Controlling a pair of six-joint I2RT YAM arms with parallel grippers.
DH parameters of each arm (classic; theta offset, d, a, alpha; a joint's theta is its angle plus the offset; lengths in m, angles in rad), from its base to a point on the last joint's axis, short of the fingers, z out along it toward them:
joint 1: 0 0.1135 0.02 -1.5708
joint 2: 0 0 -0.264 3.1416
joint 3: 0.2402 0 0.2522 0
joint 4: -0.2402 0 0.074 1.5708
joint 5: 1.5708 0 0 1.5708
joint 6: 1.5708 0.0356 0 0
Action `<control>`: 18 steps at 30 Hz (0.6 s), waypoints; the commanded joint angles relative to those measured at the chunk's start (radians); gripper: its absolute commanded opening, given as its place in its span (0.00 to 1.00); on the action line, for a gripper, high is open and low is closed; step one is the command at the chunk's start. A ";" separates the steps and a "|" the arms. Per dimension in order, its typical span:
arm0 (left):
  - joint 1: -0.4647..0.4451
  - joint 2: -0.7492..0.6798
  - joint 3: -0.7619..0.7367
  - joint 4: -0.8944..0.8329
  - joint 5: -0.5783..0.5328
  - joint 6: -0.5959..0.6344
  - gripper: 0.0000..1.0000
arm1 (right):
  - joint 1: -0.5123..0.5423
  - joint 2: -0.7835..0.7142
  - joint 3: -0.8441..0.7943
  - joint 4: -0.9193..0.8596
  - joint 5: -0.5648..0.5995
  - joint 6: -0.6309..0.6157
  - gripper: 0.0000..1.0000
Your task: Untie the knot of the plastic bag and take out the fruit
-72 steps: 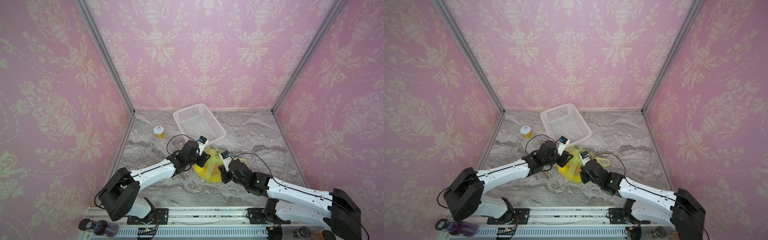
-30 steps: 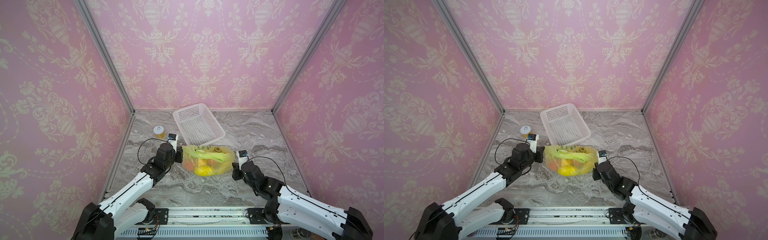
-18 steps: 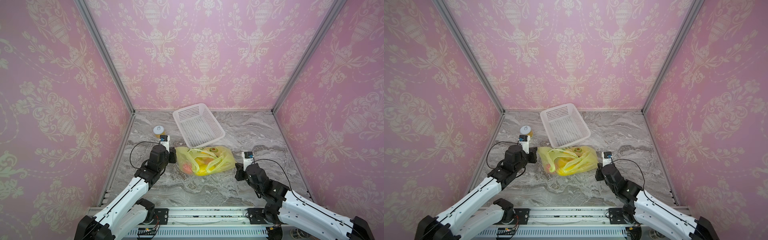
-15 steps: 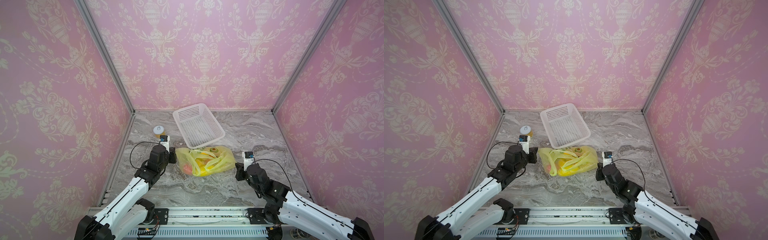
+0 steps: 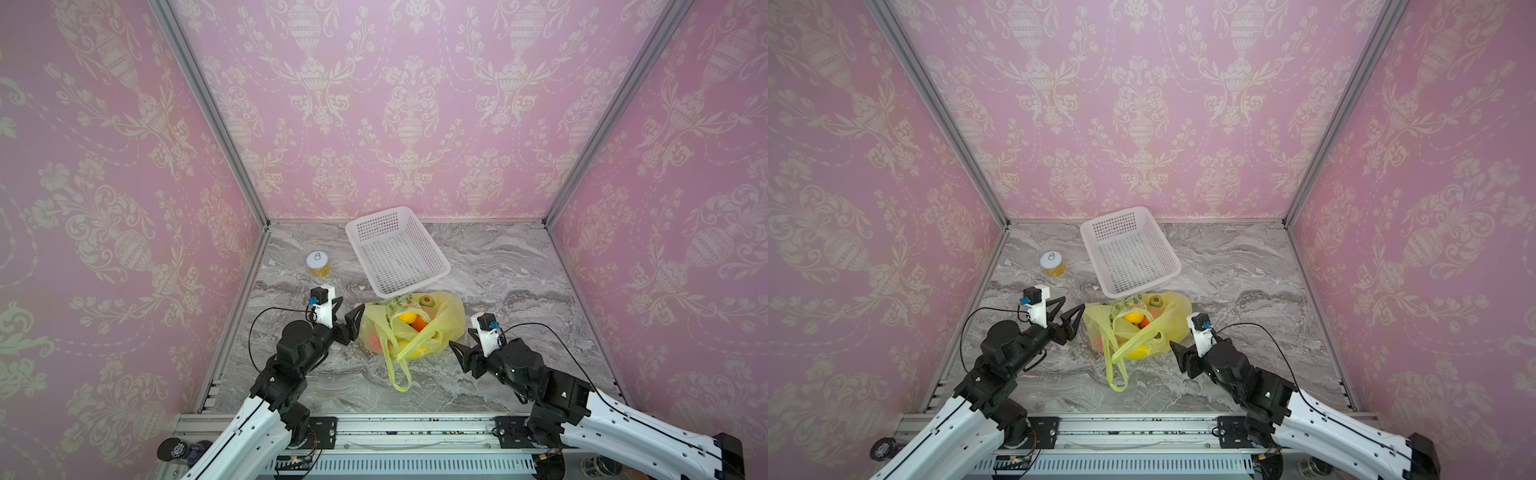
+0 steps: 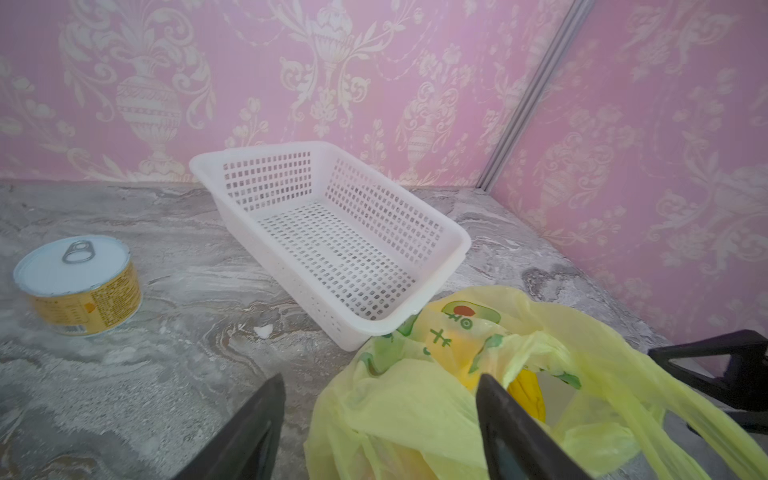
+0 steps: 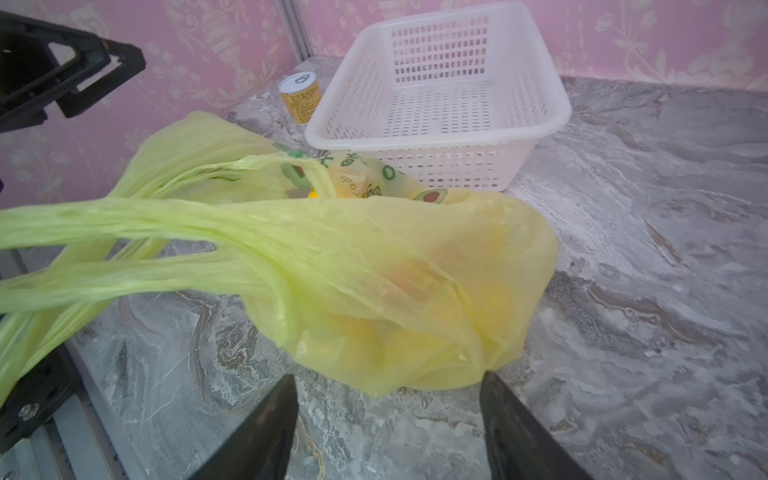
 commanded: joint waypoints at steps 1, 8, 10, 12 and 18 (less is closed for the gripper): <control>-0.106 -0.085 -0.039 0.044 -0.005 0.122 0.75 | 0.065 -0.004 0.053 0.050 0.038 -0.122 0.71; -0.234 -0.132 -0.117 0.093 -0.084 0.159 0.75 | 0.147 0.206 0.161 0.093 0.141 -0.194 0.74; -0.246 -0.124 -0.126 0.093 -0.095 0.149 0.75 | 0.147 0.281 0.207 0.093 0.190 -0.199 0.76; -0.259 -0.124 -0.131 0.073 -0.118 0.136 0.75 | 0.147 0.349 0.245 0.112 0.223 -0.208 0.77; -0.277 -0.120 -0.059 -0.121 -0.209 0.061 0.75 | 0.128 0.520 0.359 0.135 0.261 -0.218 0.52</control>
